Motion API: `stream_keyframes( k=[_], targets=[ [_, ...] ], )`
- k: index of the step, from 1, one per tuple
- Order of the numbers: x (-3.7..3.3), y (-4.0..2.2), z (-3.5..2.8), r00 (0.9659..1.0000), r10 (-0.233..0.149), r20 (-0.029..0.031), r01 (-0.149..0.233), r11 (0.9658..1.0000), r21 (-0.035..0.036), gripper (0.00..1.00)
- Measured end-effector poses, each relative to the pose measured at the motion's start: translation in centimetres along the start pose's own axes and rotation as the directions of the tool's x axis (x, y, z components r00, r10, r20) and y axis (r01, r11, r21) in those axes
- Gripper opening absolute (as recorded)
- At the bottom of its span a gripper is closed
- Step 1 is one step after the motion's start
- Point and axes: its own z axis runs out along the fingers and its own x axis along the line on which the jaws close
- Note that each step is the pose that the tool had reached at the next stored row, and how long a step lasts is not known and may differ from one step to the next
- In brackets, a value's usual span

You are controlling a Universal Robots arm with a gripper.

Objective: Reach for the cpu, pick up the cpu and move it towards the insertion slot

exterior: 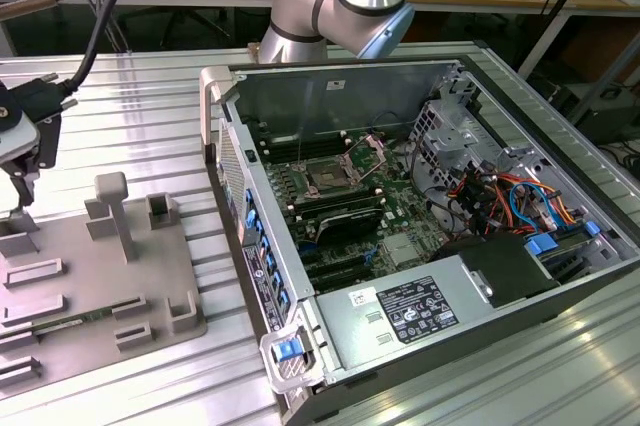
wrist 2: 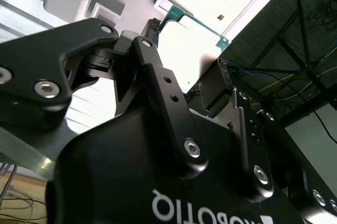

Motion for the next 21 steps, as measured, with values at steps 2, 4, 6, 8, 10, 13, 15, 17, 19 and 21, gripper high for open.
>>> stream_keyframes(
  k=[2, 4, 6, 8, 10, 13, 15, 17, 19, 21],
  targets=[
    [0.01, 0.01, -0.5, 1.0, 0.0, 0.0001, 0.0, 1.0, 0.0, 0.55],
    [0.02, 0.03, -0.88, 1.0, 0.0, 0.0, 0.0, 1.0, 0.0, 0.55],
    [0.02, 0.03, -1.05, 1.0, 0.0, 0.0, 0.0, 1.0, 0.0, 0.55],
    [0.02, 0.04, -1.21, 1.0, 0.0, 0.0001, 0.0, 1.0, 0.0, 0.55],
    [0.01, 0.04, -1.22, 1.0, 0.0, 0.0, 0.0, 1.0, 0.0, 0.55],
    [0.0, 0.04, -1.22, 1.0, 0.0, -0.0001, 0.0, 1.0, 0.0, 0.55],
    [0.0, 0.04, -1.27, 1.0, 0.0, -0.0001, 0.0, 1.0, -0.0001, 0.55],
    [0.0, 0.04, -1.39, 1.0, 0.0, -0.0003, 0.0, 1.0, 0.0, 0.55],
    [0.01, 0.04, -1.52, 1.0, 0.0, -0.0002, 0.0, 1.0, 0.0, 0.55],
    [0.01, 0.05, -1.62, 1.0, 0.0, -0.0003, 0.0, 1.0, 0.0, 0.55]
  ],
)
